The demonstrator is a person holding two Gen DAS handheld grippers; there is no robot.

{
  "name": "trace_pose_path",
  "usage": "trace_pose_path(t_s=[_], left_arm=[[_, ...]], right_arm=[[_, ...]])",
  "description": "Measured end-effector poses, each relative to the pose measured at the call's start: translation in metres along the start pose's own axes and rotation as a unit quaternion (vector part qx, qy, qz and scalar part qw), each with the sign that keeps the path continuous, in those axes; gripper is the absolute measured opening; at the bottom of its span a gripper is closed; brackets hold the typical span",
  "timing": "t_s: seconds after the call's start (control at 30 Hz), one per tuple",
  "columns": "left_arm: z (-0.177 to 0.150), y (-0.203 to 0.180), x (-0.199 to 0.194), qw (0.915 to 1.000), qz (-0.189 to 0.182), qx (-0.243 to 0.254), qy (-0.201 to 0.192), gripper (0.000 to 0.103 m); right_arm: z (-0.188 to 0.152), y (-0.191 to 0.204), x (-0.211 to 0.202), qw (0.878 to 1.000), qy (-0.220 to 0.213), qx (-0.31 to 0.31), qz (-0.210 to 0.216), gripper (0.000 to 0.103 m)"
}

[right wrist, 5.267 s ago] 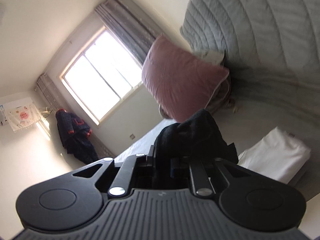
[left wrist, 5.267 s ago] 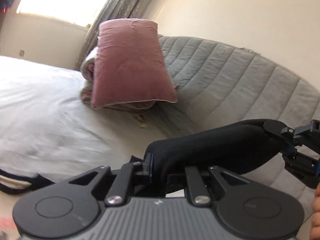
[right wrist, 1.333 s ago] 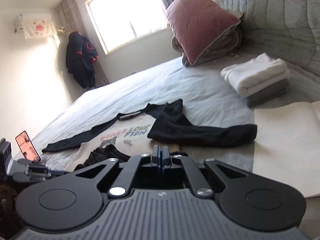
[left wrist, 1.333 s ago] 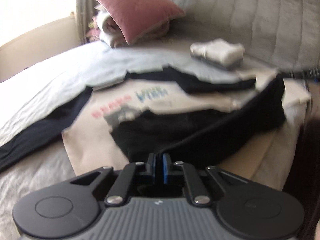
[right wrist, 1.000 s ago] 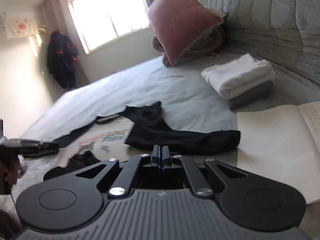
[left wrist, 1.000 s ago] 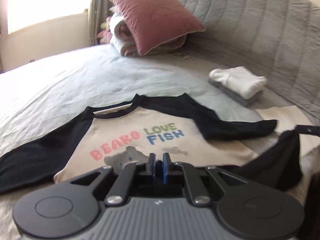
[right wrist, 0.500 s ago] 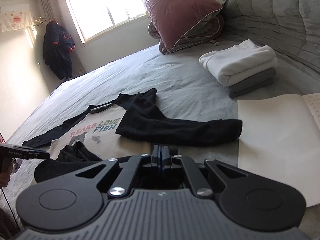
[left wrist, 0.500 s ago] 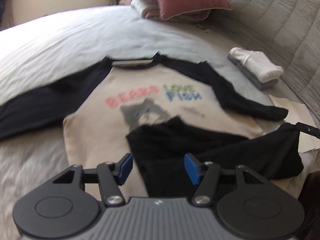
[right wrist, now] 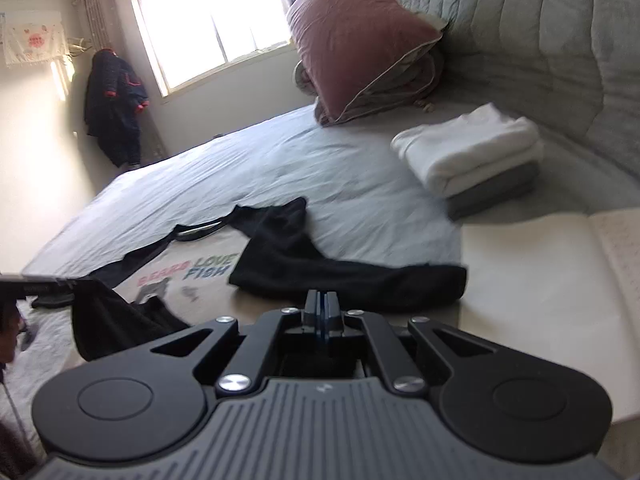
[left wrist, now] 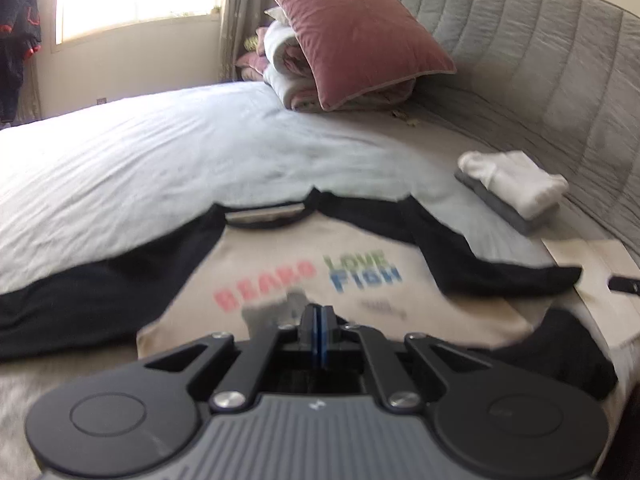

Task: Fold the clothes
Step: 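Withdraw both open grippers from the sweatshirt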

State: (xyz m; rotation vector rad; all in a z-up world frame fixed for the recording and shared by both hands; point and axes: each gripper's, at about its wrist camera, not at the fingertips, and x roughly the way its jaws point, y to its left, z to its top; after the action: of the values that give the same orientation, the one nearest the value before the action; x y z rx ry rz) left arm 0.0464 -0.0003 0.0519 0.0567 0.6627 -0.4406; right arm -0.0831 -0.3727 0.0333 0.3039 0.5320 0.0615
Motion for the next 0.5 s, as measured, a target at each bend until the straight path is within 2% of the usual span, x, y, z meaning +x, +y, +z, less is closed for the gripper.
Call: trace_pose_path(t_s=[0.1, 0.2, 0.23, 0.3, 0.37, 0.5], left_arm=[[0.011, -0.002, 0.019, 0.9998, 0.015, 0.0, -0.009, 0.002], [0.013, 0.001, 0.044, 0.9996, 0.026, -0.009, 0.009, 0.002], [0.012, 0.002, 0.053, 0.9993, 0.029, -0.013, 0.018, 0.002], [0.007, 0.001, 0.063, 0.9987, 0.036, -0.015, 0.033, 0.002], [0.002, 0.001, 0.071, 0.9981, 0.042, -0.012, 0.044, 0.003], [-0.007, 0.005, 0.065, 0.9976, 0.034, -0.038, 0.046, 0.009]], right_arm=[[0.003, -0.006, 0.008, 1.0, 0.005, 0.01, -0.006, 0.002], [0.001, -0.009, 0.017, 0.999, 0.025, 0.021, -0.004, 0.004], [0.0, -0.01, 0.02, 0.999, 0.033, 0.03, 0.0, 0.016], [-0.003, -0.011, 0.027, 0.998, 0.049, 0.047, 0.011, 0.021], [-0.007, -0.012, 0.035, 0.996, 0.063, 0.064, 0.018, 0.055], [-0.016, -0.005, 0.053, 0.995, 0.074, 0.056, 0.023, 0.053]])
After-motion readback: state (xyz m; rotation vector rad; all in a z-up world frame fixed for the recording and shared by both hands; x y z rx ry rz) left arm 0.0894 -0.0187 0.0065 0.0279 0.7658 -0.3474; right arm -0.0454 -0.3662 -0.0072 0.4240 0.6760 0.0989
